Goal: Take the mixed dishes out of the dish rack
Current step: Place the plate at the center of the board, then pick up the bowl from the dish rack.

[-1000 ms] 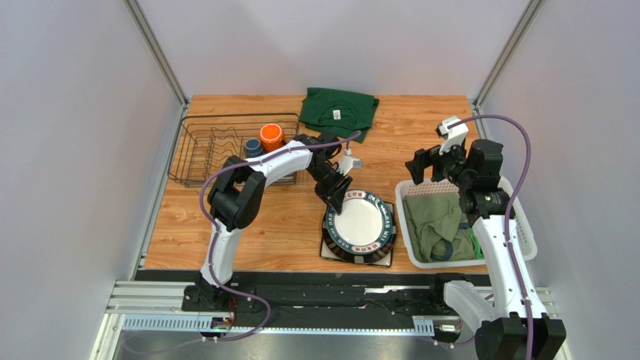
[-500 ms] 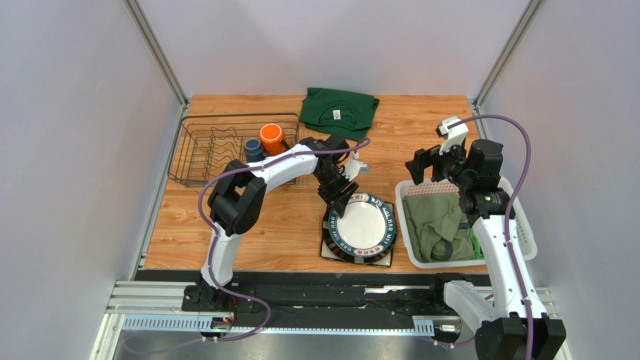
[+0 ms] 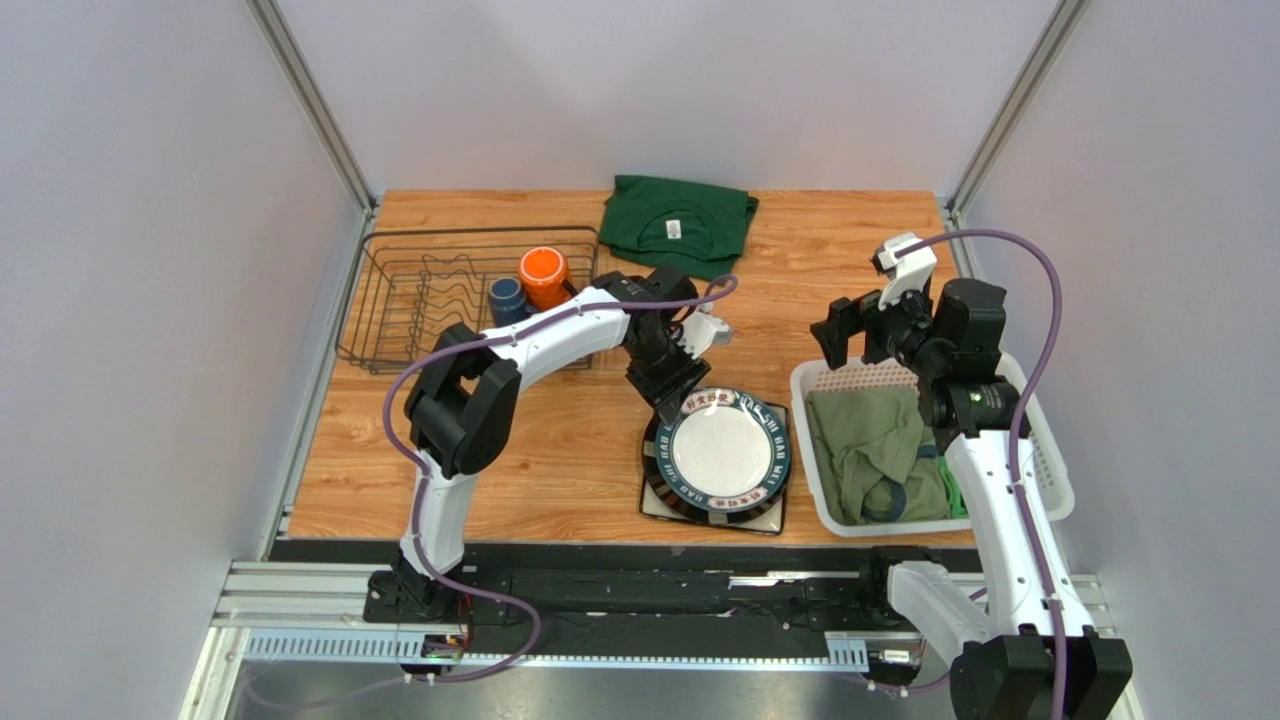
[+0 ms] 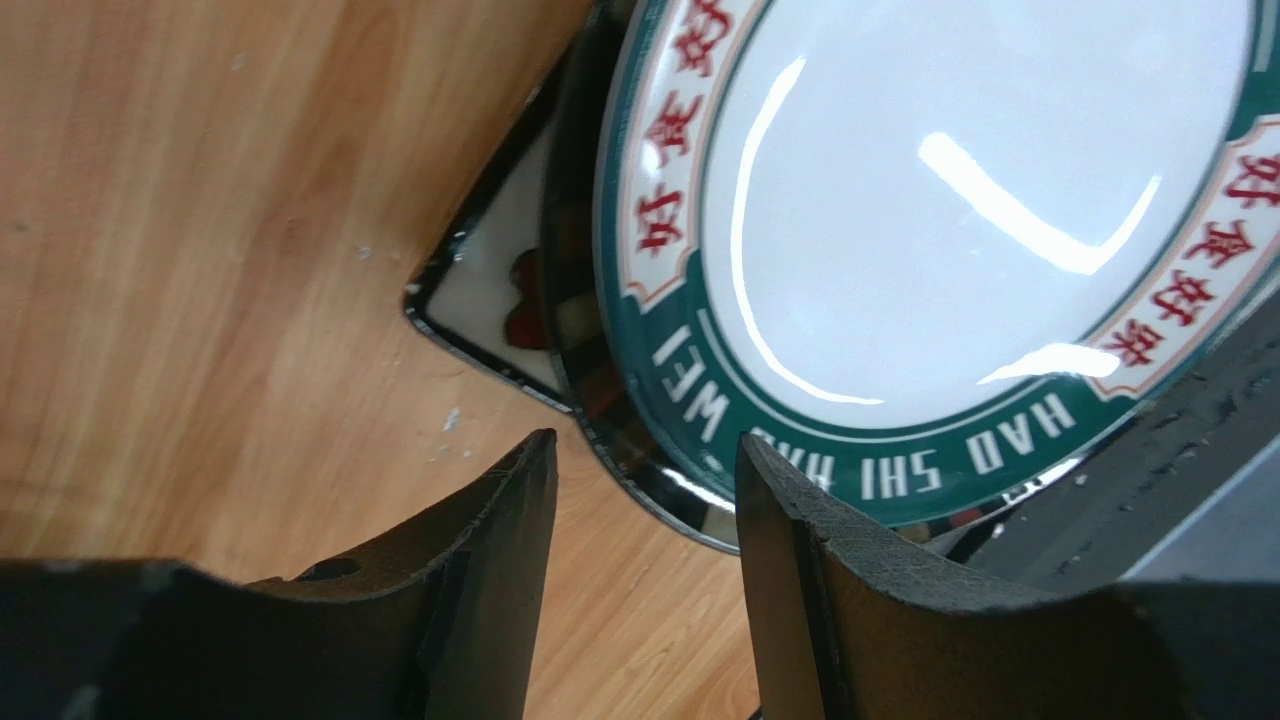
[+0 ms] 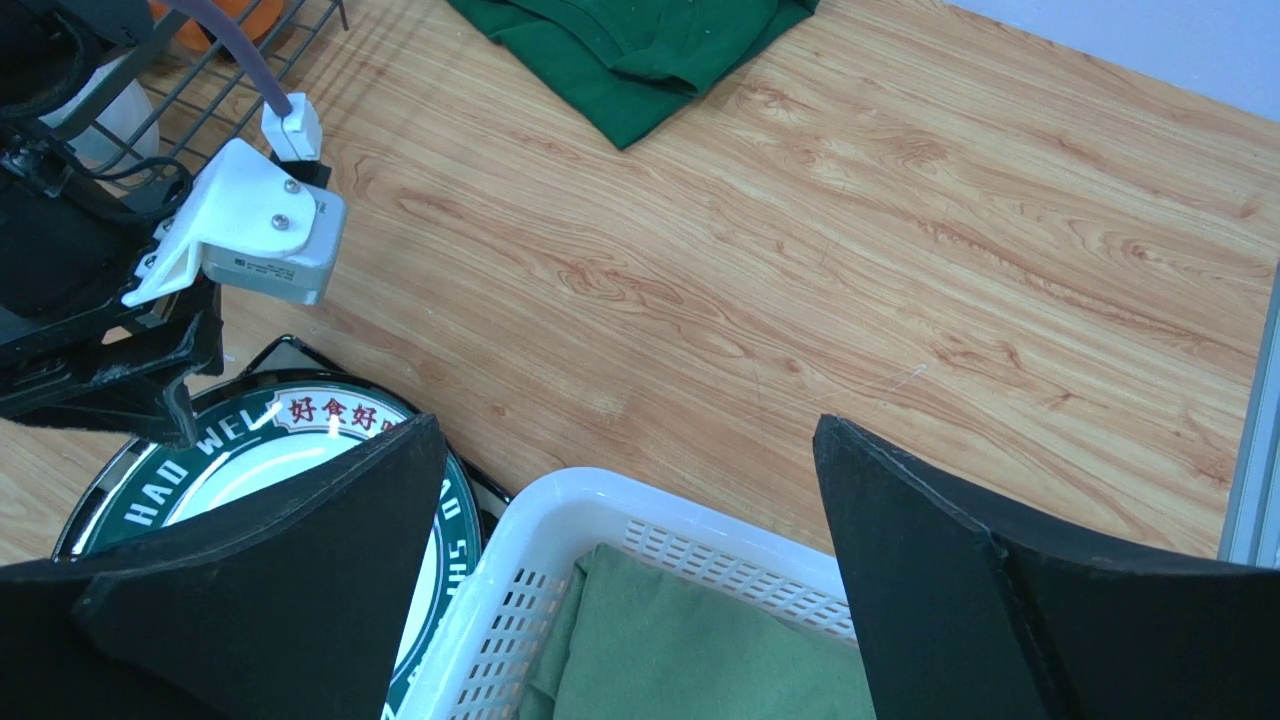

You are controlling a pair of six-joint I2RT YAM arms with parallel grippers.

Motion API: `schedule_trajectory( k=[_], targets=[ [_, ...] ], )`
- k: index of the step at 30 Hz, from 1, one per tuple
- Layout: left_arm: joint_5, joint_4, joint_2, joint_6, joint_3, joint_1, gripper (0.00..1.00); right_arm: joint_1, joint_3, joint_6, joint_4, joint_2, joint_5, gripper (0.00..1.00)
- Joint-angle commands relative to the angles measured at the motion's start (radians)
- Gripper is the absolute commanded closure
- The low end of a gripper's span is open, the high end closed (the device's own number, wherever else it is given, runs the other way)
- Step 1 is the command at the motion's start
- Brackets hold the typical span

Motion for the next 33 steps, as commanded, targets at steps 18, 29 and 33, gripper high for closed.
schedule_trajectory(
  k=[18,29,33],
  targets=[
    [-0.158,-0.021,-0.279,0.119,0.023,0.007,0.43,0.0,0.012,-0.009,0.004,-0.017,-0.003,0.01],
    [-0.284,0.017,-0.539,0.251,-0.126,0.018,0.25,0.0,0.014,-0.005,0.002,-0.027,-0.015,0.01],
    [-0.29,0.028,-0.607,0.297,-0.176,0.074,0.19,0.002,0.015,-0.003,0.002,-0.028,-0.019,0.01]
  ],
)
